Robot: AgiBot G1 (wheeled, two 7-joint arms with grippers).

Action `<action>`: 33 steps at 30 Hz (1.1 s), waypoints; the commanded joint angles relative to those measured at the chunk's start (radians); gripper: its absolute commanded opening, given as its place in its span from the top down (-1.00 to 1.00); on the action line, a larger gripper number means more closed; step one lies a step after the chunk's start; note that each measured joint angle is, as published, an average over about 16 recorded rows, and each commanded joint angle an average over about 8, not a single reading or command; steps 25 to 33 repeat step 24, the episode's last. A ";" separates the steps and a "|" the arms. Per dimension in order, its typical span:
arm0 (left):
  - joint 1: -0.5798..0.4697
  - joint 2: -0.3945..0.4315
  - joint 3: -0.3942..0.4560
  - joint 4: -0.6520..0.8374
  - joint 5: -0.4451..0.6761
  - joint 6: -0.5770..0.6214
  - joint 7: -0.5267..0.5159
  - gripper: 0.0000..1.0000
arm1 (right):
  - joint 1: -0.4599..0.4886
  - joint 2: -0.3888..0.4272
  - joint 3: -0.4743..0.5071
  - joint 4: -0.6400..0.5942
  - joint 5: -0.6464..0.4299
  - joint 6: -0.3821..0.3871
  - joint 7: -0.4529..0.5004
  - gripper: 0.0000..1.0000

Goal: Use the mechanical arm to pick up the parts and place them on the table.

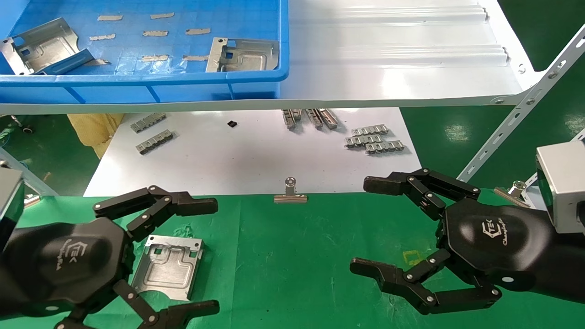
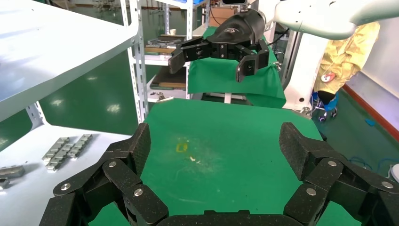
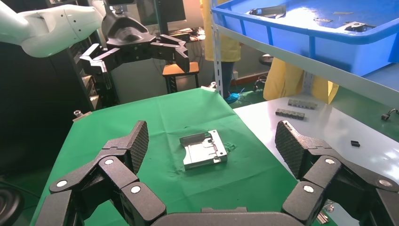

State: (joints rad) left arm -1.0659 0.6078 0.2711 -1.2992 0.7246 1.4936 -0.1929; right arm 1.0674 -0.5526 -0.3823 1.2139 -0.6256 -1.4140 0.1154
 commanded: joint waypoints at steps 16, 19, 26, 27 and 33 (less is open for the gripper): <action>-0.007 0.003 0.007 0.013 0.005 0.001 0.005 -1.00 | 0.000 0.000 0.000 0.000 0.000 0.000 0.000 -1.00; -0.008 0.003 0.008 0.014 0.005 0.001 0.005 -1.00 | 0.000 0.000 0.000 0.000 0.000 0.000 0.000 -1.00; -0.008 0.003 0.008 0.015 0.005 0.002 0.005 -1.00 | 0.000 0.000 0.000 0.000 0.000 0.000 0.000 -1.00; -0.008 0.003 0.008 0.015 0.005 0.002 0.005 -1.00 | 0.000 0.000 0.000 0.000 0.000 0.000 0.000 -1.00; -0.008 0.003 0.008 0.015 0.005 0.002 0.005 -1.00 | 0.000 0.000 0.000 0.000 0.000 0.000 0.000 -1.00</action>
